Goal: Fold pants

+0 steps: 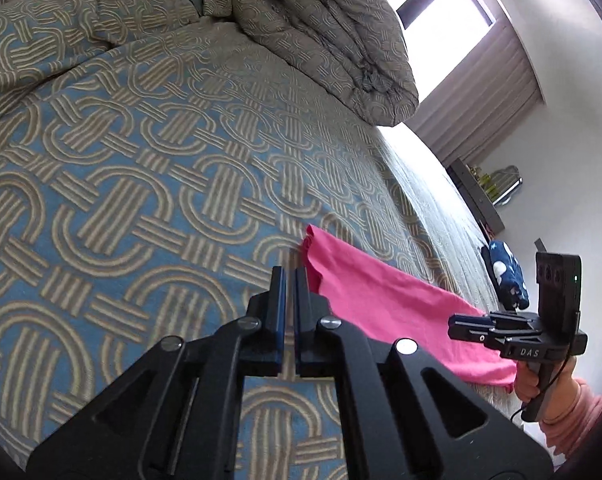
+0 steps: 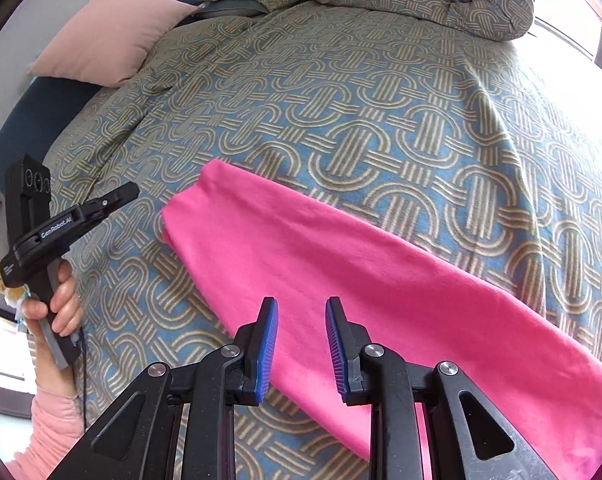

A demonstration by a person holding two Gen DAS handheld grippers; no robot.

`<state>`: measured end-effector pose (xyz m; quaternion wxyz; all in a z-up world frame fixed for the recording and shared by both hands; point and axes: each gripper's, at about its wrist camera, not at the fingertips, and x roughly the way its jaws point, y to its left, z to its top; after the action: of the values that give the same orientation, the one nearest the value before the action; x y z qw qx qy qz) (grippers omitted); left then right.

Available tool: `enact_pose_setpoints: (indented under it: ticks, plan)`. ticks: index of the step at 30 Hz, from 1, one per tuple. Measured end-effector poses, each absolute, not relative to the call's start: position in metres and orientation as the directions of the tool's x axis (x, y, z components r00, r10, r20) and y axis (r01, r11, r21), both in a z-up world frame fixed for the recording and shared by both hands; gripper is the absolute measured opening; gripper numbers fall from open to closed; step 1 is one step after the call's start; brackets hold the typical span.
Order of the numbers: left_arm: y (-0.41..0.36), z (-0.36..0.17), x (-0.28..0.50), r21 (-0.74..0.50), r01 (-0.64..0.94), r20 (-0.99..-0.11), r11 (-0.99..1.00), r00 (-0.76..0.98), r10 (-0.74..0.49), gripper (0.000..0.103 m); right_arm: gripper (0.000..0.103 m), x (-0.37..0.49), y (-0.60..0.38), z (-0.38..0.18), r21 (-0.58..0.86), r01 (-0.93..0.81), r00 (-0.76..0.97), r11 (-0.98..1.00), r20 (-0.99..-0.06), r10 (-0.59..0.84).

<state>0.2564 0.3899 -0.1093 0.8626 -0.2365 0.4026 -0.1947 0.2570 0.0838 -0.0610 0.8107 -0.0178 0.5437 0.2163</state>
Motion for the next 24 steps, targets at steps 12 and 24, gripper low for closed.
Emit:
enact_pose_setpoints:
  ticks: [12,24]
  plan:
    - [0.328,-0.124,0.256,-0.565,0.056,-0.701,0.823,0.494,-0.514,0.067,0.036,0.220,0.006,-0.047,0.165,-0.258,0.380,0.952,-0.888,0.257]
    - [0.283,-0.076,0.251,-0.494,0.035,-0.691,0.869,0.591,-0.417,0.006,0.044,0.189,-0.082,-0.046,0.269,-0.098,0.413,0.958,-0.865,0.285]
